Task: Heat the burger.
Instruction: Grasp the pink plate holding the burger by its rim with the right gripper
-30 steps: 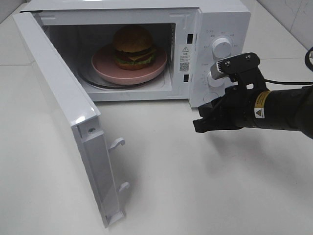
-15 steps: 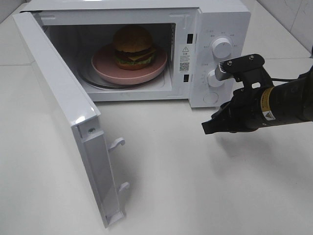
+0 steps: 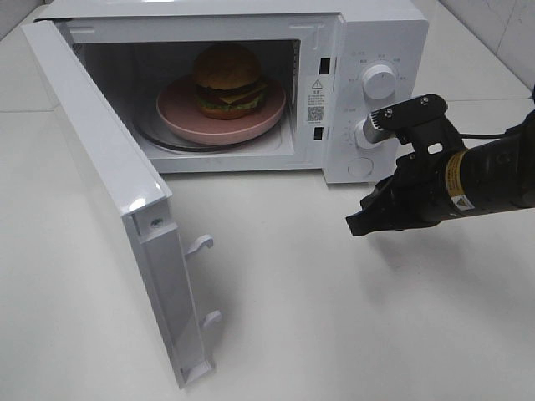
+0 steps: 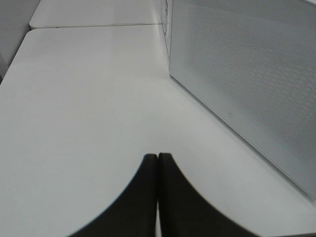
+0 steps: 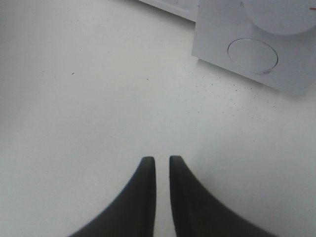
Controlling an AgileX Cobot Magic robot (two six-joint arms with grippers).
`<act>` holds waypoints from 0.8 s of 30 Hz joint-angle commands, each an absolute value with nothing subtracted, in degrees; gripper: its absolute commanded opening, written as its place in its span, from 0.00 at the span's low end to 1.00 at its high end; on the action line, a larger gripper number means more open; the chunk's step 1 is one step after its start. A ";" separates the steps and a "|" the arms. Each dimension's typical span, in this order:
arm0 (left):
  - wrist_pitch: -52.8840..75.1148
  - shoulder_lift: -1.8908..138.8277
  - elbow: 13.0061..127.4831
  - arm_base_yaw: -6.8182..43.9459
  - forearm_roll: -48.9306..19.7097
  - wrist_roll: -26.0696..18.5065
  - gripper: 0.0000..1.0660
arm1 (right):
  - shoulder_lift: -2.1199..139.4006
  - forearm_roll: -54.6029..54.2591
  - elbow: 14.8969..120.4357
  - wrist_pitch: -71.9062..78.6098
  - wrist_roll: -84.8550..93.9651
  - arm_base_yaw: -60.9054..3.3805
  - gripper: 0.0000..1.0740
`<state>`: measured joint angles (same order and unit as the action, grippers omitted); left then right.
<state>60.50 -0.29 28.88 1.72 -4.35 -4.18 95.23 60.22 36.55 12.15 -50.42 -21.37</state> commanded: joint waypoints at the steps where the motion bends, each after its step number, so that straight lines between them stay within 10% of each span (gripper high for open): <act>1: 59.59 -1.43 28.65 1.66 -4.24 -3.84 0.00 | 94.54 60.91 37.01 10.60 -51.17 -21.31 0.12; 24: 59.59 -1.43 28.65 1.66 -4.24 -3.84 0.00 | 93.39 50.19 37.01 -1.20 -49.68 -21.31 0.12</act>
